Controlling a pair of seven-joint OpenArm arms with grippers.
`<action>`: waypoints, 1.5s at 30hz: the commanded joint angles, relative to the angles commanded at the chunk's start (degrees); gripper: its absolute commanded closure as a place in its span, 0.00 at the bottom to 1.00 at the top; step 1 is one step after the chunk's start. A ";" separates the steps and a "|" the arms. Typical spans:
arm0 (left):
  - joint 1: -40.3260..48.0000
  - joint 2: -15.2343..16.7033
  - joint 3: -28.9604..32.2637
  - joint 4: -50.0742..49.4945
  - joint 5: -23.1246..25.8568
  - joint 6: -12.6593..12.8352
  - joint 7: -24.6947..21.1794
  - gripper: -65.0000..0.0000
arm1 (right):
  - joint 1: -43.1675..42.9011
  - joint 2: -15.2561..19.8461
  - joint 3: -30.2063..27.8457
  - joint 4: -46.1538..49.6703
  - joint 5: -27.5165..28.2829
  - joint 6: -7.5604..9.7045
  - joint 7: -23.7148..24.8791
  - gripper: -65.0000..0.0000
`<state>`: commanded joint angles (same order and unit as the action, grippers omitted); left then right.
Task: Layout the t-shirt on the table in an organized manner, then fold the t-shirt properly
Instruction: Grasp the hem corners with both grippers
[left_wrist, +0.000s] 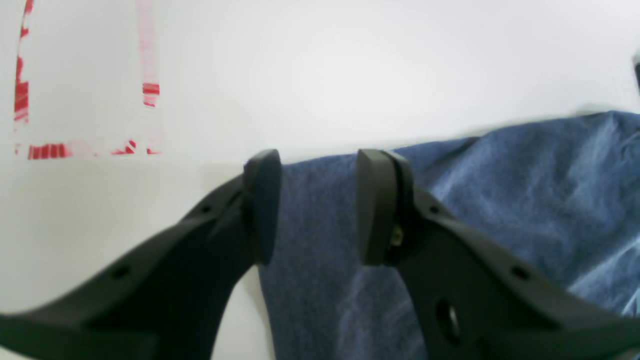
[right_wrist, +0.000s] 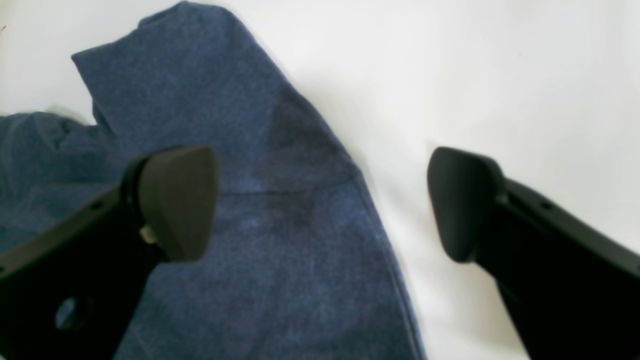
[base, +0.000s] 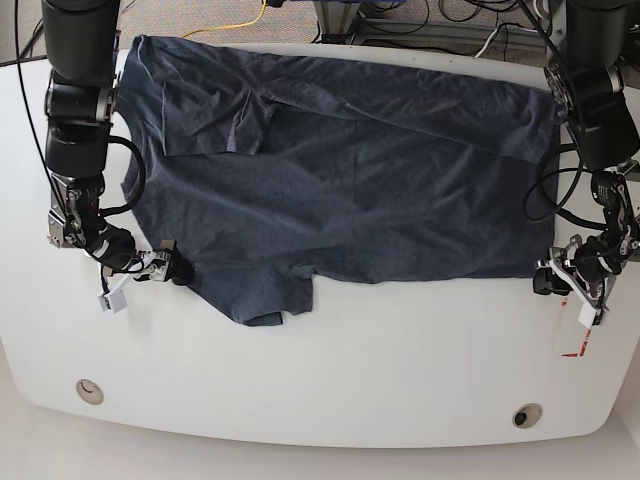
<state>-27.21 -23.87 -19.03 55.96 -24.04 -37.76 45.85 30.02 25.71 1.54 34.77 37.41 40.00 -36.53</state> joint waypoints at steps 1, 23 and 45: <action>0.00 0.00 0.00 0.00 0.00 0.00 0.00 0.64 | -0.18 -0.35 0.00 0.44 -0.09 0.00 -0.53 0.01; 0.18 0.18 -0.09 -0.35 0.00 0.00 -0.09 0.64 | -2.02 -3.43 0.00 5.80 -0.18 0.00 -3.43 0.64; 0.88 -2.64 -0.53 -10.37 0.35 6.24 -5.45 0.64 | -1.93 -3.43 -0.09 5.89 -0.26 0.00 -3.43 0.88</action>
<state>-26.33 -26.51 -19.56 45.58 -23.69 -31.52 40.40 28.09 22.29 1.45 40.66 37.14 40.00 -39.96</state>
